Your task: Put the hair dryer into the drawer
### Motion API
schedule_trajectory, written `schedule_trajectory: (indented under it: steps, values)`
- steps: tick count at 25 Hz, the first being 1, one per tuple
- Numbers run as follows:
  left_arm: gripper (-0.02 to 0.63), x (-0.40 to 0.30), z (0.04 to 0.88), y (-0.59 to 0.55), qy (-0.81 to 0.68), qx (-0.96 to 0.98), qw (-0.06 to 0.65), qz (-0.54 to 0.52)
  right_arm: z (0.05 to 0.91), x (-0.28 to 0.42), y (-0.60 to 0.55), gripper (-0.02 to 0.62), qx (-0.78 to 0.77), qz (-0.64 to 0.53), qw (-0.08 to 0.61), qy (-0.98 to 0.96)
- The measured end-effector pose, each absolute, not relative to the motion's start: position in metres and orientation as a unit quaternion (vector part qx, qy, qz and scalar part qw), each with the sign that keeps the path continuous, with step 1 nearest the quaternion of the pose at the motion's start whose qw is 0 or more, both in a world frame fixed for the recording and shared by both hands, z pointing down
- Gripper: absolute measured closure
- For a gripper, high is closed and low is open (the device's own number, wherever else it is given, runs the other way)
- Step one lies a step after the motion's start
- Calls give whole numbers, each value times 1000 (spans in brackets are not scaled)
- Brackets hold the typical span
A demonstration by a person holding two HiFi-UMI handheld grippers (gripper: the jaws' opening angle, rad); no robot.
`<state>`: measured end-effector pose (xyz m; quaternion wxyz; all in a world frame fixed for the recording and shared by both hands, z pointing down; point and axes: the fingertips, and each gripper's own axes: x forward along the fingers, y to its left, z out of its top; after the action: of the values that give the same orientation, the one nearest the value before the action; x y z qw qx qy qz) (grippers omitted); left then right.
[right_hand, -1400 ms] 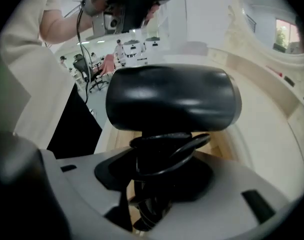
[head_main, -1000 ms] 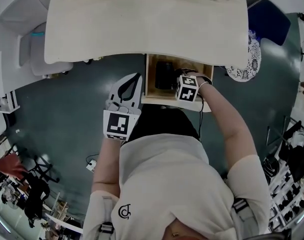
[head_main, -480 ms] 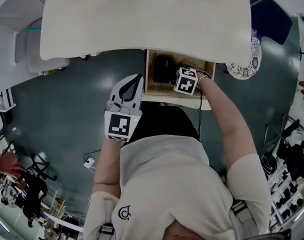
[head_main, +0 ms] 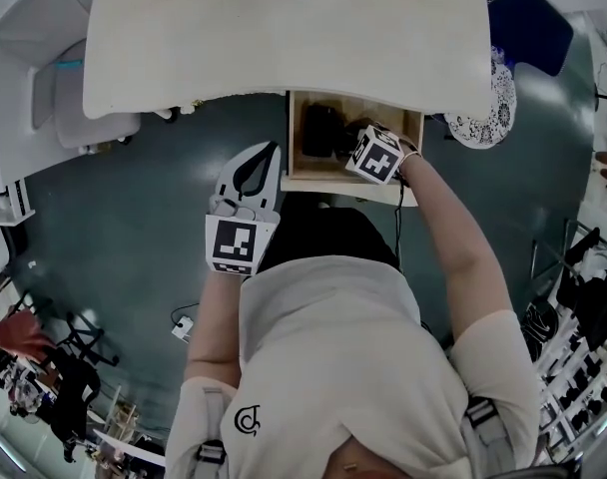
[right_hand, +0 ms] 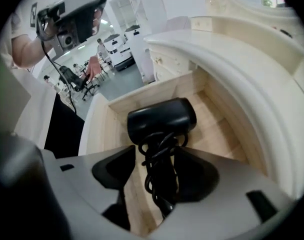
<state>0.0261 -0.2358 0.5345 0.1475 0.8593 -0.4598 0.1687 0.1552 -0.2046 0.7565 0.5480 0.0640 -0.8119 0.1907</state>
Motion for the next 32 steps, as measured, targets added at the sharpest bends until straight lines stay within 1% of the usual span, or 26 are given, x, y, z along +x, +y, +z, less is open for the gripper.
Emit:
schedule_trajectory:
  steps: [1,2,3,7,11,18,21,23,26,29,32]
  values:
    - [594,29,530,-235,-457,861,143,169,747,156,-206,360,82,191,538,-817]
    - [594,31,525,-235,-454,864,139,169,739,156,-208,392,103,190,526,-823]
    - [594,32,520,-235,-452,866,134,168,730,156,-212,441,126,186,513,-829]
    - [594,32,499,-243,-447,873,111,158,682,148,-240,588,223,167,436,-856]
    - [594,27,482,-248,-458,871,105,147,623,135,-254,588,277,161,348,-881]
    - [594,36,443,-259,-441,885,71,134,519,118,-266,589,321,82,233,-914]
    - [594,37,420,-264,-434,891,48,122,465,122,-280,589,362,59,167,-915]
    - [594,31,409,-268,-441,890,49,110,433,132,-288,589,389,39,133,-911]
    - [594,25,395,-275,-449,887,51,91,397,147,-296,589,416,15,94,-904]
    - [594,23,381,-282,-449,888,33,88,372,160,-301,589,437,-1,65,-897]
    - [594,27,363,-286,-442,893,18,78,358,168,-304,591,451,-20,54,-891]
